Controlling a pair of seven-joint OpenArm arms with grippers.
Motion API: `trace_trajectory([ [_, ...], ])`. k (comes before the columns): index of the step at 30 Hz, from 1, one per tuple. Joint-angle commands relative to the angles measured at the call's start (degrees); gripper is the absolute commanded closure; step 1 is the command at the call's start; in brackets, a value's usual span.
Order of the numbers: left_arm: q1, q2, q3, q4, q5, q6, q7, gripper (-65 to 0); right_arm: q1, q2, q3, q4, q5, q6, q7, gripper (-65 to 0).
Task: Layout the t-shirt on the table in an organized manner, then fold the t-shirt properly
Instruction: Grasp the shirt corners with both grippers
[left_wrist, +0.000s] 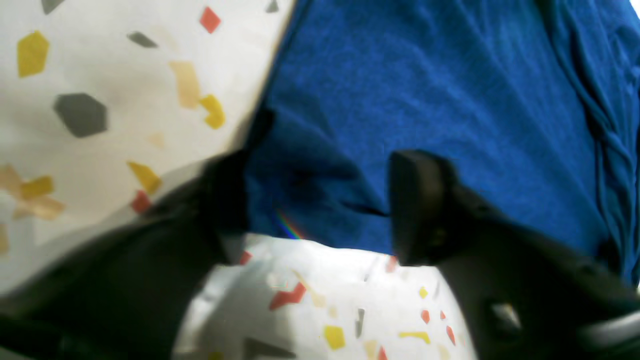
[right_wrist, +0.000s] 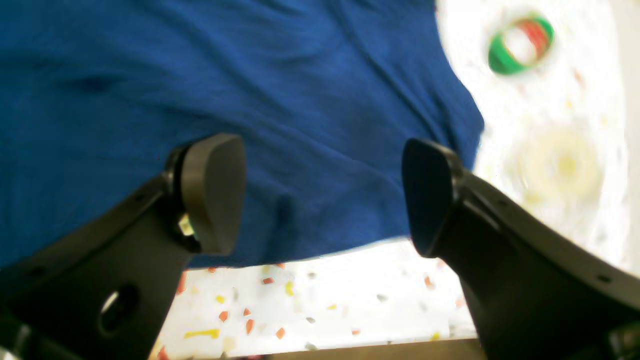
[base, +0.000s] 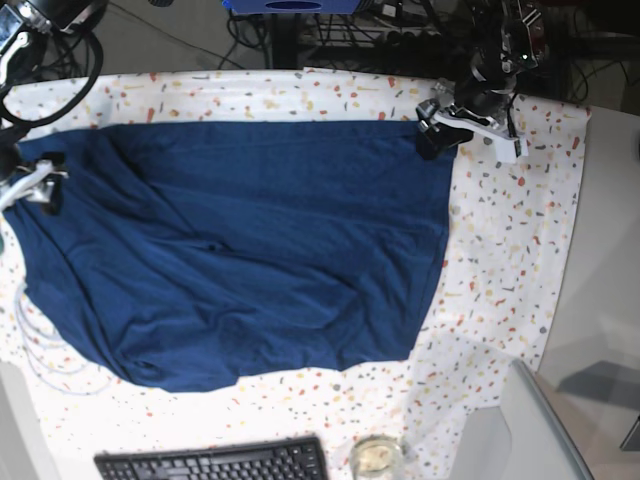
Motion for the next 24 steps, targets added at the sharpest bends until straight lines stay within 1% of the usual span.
trace_trajectory([
  [1,0.32,-0.02,-0.11,0.59,-0.83,-0.38,-0.21,-23.4,1.01,0.44,2.86,-0.73,0.39,-0.01,0.79,-44.9],
  [2,0.40,-0.02,-0.11,0.59,-0.83,-0.38,-0.21,-16.1,1.72,0.53,5.23,-2.49,0.39,-0.01,0.70,-45.0],
  [3,0.40,-0.02,-0.11,0.76,-0.83,-0.38,-0.21,-10.4,2.24,0.53,6.37,-4.25,0.39,-0.01,0.17,-45.6],
  [4,0.49,-0.02,-0.11,1.03,-0.83,-0.38,-0.21,-3.8,2.60,1.06,7.34,-6.27,0.39,-0.01,-0.88,-47.6],
  [5,0.49,-0.02,-0.11,1.20,-0.83,-0.38,-0.21,0.0,3.30,2.20,8.22,-8.38,1.10,-0.01,-1.94,-49.7],
  [7,0.49,-0.02,-0.11,2.08,-0.83,-0.38,-0.13,0.0,3.91,4.48,9.98,-13.57,4.17,-0.01,-3.79,-52.4],
  [9,1.19,-0.02,0.15,3.31,-0.83,-0.38,-0.13,0.0,4.27,6.95,12.00,-18.84,7.60,-0.01,-4.23,-52.2],
  [11,1.90,-0.20,-0.03,4.81,-0.83,-0.38,-0.13,0.0,4.35,8.62,12.97,-23.41,9.18,-0.01,-3.35,-52.2],
  [14,2.87,-1.51,0.06,7.09,-0.83,-0.38,-0.13,0.0,4.44,10.73,13.14,-28.34,9.01,-0.01,-0.45,-52.2],
  [18,3.83,-1.60,-0.03,8.33,-0.83,-0.38,-0.13,0.0,4.35,12.04,13.14,-31.68,9.01,-0.01,2.28,-52.2],
  [24,3.92,-1.69,0.24,8.15,-0.83,-0.38,-0.13,0.0,4.44,12.22,12.79,-37.13,9.01,-0.01,6.85,-52.2],
])
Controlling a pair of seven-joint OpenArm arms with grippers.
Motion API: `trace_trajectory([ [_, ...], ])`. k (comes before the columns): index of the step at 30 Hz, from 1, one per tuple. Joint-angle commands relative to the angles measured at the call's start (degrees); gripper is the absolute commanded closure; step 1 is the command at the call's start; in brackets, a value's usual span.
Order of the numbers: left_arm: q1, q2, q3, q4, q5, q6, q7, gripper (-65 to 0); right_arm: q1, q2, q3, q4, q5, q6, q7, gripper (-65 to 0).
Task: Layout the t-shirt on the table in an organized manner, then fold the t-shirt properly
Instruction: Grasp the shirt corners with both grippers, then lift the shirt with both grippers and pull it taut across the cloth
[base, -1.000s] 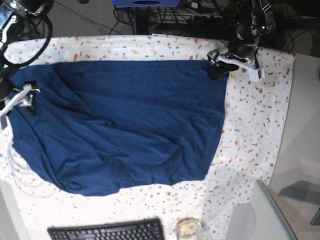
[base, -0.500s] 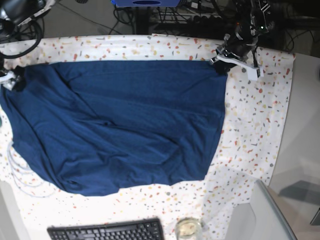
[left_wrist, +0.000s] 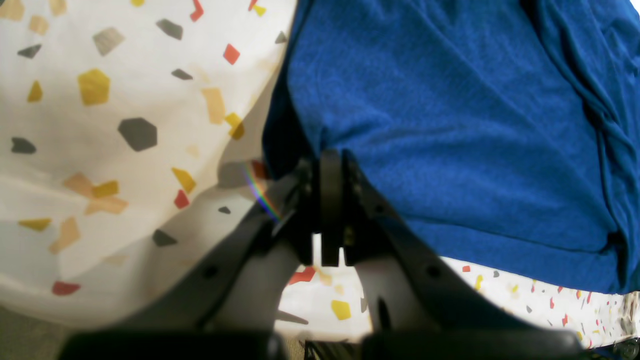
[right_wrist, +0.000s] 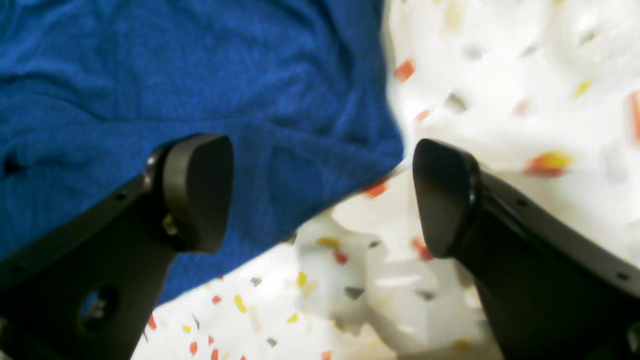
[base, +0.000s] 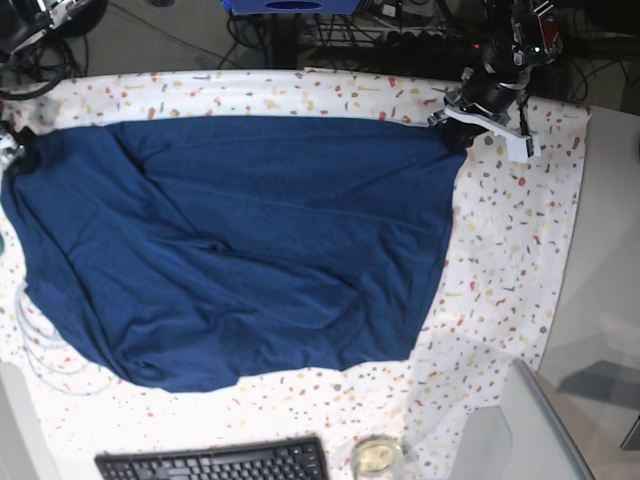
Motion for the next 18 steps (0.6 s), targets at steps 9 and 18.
trace_trajectory([
  [9,1.24,-0.34,-0.09,1.13,-0.77,-0.29,-0.85,0.0,0.20,1.14,-0.06,-0.04,1.23,0.47,3.61,-52.2],
  [18,1.59,-0.34,-0.27,1.13,-0.77,-0.29,-0.85,0.0,0.46,1.14,-0.15,-4.08,1.23,0.47,3.61,-35.9],
])
